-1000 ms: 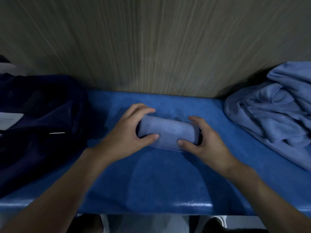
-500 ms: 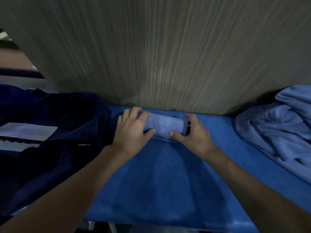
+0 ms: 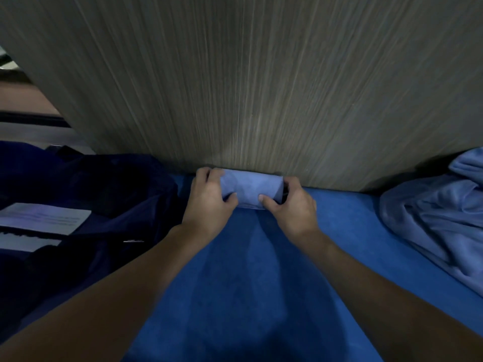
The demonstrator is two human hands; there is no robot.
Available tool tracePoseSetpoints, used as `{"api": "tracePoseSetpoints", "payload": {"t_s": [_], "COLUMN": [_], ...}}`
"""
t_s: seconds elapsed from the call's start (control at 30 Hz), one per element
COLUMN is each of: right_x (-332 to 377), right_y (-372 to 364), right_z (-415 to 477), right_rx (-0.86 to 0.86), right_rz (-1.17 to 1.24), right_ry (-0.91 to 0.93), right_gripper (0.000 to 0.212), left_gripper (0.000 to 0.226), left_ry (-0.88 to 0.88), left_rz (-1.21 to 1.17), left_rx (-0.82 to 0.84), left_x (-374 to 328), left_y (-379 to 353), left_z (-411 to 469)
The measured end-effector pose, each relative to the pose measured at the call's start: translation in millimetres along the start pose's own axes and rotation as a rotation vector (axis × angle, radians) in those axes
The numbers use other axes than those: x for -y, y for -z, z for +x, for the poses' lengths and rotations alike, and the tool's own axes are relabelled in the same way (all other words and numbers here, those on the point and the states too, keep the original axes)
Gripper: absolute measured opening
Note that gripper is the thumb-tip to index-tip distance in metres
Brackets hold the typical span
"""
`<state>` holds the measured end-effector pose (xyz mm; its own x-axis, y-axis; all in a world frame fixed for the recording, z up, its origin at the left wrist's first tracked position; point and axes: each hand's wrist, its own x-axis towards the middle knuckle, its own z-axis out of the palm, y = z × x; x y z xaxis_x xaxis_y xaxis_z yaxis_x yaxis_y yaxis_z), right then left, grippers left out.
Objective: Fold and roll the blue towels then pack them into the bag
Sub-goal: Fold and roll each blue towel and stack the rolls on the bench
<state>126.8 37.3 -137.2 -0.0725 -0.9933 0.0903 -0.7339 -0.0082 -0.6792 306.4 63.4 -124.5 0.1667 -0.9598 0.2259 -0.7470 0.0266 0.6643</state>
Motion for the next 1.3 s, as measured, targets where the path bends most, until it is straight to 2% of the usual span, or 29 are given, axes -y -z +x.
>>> {"api": "tracePoseSetpoints", "payload": {"t_s": [0.43, 0.57, 0.7, 0.83, 1.0, 1.07, 1.17, 1.3], "right_x": [13.0, 9.6, -6.4, -36.0, -91.5, -115.7, -141.6, -157.5], "right_y": [-13.2, 11.0, 62.8, 136.3, 240.8, 274.0, 302.9, 314.8], "right_z": [19.4, 14.0, 6.8, -4.0, -22.1, -26.5, -27.0, -23.9], "right_rx": [-0.014, 0.009, -0.078, -0.341, -0.602, -0.617, -0.512, -0.533], "right_rz": [-0.128, -0.114, -0.203, -0.379, -0.606, -0.675, -0.756, -0.756], "right_ry": [0.054, 0.097, 0.154, 0.261, 0.111, -0.004, -0.156, -0.08], "right_gripper": [0.067, 0.055, 0.04, 0.02, 0.028, 0.031, 0.034, 0.015], "left_gripper": [0.051, 0.049, 0.037, 0.033, 0.029, 0.026, 0.024, 0.026], "left_ry": [0.01, -0.068, -0.189, -0.307, -0.473, -0.509, -0.544, -0.581], "left_rz": [0.059, 0.214, 0.191, 0.091, -0.064, -0.078, -0.06, -0.003], "left_rx": [-0.042, -0.099, -0.124, -0.07, 0.083, 0.138, 0.204, 0.253], "left_x": [8.6, -12.0, -63.5, -140.9, -229.8, -259.3, -291.5, -313.9], "left_y": [-0.1, 7.4, 4.5, -22.5, -74.1, -93.9, -117.2, -139.5], "left_z": [20.2, 21.4, 23.5, 23.0, 10.1, 3.5, -0.4, 3.6]}}
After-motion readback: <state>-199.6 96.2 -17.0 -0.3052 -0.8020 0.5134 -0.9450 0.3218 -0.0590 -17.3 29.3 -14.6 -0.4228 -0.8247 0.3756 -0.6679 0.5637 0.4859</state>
